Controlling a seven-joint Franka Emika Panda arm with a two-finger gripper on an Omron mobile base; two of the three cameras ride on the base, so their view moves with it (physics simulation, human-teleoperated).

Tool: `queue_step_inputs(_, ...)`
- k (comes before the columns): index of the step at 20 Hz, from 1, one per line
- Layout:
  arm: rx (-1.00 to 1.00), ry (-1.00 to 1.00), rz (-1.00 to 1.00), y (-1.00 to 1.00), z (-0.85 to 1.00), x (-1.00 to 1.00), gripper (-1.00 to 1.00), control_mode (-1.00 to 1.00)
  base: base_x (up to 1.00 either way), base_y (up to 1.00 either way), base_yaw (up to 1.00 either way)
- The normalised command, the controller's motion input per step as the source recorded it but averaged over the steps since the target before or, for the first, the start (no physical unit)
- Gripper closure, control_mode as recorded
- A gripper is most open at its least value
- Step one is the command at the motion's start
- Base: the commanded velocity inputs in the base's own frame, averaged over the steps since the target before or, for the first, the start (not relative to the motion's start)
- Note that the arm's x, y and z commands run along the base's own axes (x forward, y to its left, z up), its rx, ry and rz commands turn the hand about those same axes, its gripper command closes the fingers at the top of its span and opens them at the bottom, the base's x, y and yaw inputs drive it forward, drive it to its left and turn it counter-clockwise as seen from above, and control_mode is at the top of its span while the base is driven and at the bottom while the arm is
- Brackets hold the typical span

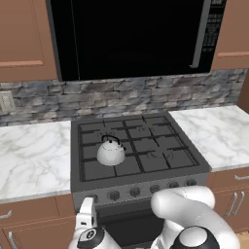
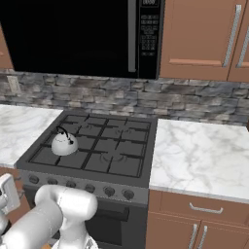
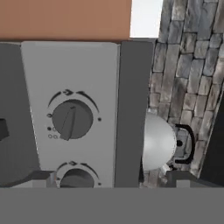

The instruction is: Turn off the front left burner of the stove.

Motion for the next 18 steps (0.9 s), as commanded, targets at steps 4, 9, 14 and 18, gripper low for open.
queue_step_inputs(4, 0.00, -0.07, 0.00, 0.00, -0.02, 0.15, -1.00, -1.00, 0.00, 0.00, 0.00)
queue_step_inputs(9, 0.01, -0.01, 0.00, 0.00, 0.00, 0.31, -1.00, -1.00, 0.00, 0.00, 0.00)
queue_step_inputs(14, 0.00, 0.00, 0.05, -0.02, -0.05, 0.37, -1.00, -1.00, 0.00, 0.00, 0.00)
queue_step_inputs(18, 0.00, 0.00, 0.07, 0.00, -0.14, 0.31, -1.00, -1.00, 0.00, 0.00, 0.00)
